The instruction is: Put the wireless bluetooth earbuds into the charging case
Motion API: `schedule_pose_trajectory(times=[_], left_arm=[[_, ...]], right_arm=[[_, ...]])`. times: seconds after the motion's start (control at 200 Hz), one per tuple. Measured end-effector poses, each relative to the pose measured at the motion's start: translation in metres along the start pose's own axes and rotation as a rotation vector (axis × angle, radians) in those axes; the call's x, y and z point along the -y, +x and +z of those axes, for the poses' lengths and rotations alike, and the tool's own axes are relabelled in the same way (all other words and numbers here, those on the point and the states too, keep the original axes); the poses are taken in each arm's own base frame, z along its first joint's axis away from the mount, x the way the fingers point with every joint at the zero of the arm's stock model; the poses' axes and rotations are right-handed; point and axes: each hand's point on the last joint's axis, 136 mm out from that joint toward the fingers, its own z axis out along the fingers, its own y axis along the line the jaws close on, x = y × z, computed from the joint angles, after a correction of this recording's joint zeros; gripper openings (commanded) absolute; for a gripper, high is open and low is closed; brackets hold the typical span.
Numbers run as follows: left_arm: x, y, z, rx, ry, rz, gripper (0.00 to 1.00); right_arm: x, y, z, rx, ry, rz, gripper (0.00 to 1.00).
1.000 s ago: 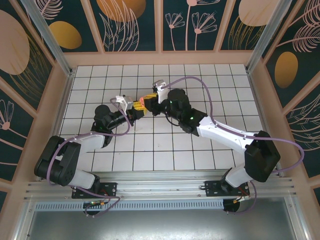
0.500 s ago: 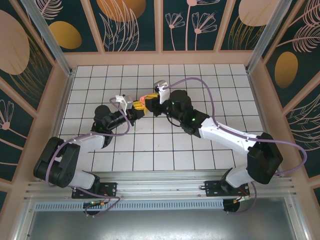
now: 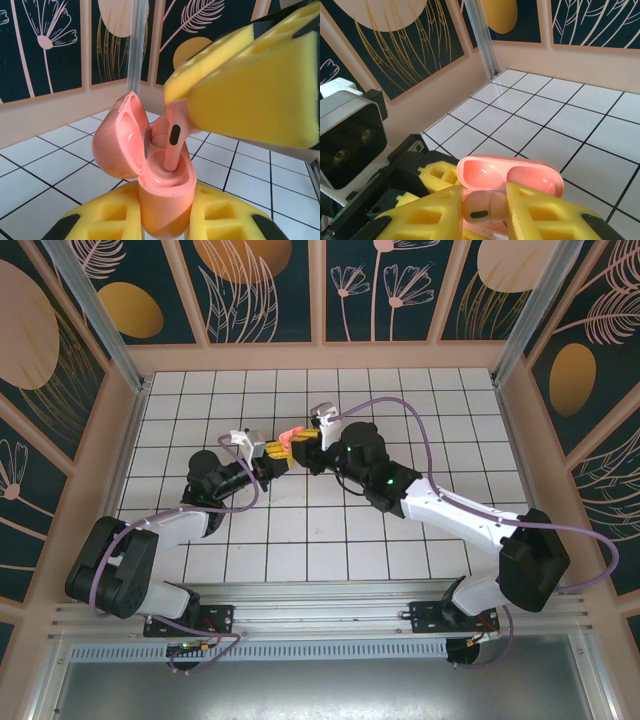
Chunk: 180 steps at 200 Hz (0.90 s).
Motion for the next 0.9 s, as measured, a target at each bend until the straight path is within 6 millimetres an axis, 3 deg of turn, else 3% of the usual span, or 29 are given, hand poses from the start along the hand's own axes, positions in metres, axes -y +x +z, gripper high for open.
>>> schedule_pose_trajectory(times=[0.686,0.901], left_arm=[[-0.006,-0.005,-0.002,0.009,-0.047,0.029,0.06],[-0.016,-0.007,-0.001,0.011,-0.097,0.023,0.05]], right_arm=[[-0.004,0.009,-0.002,-0.045,-0.009,0.002,0.48],[0.018,0.012,-0.015,-0.092,0.044,0.115,0.48]])
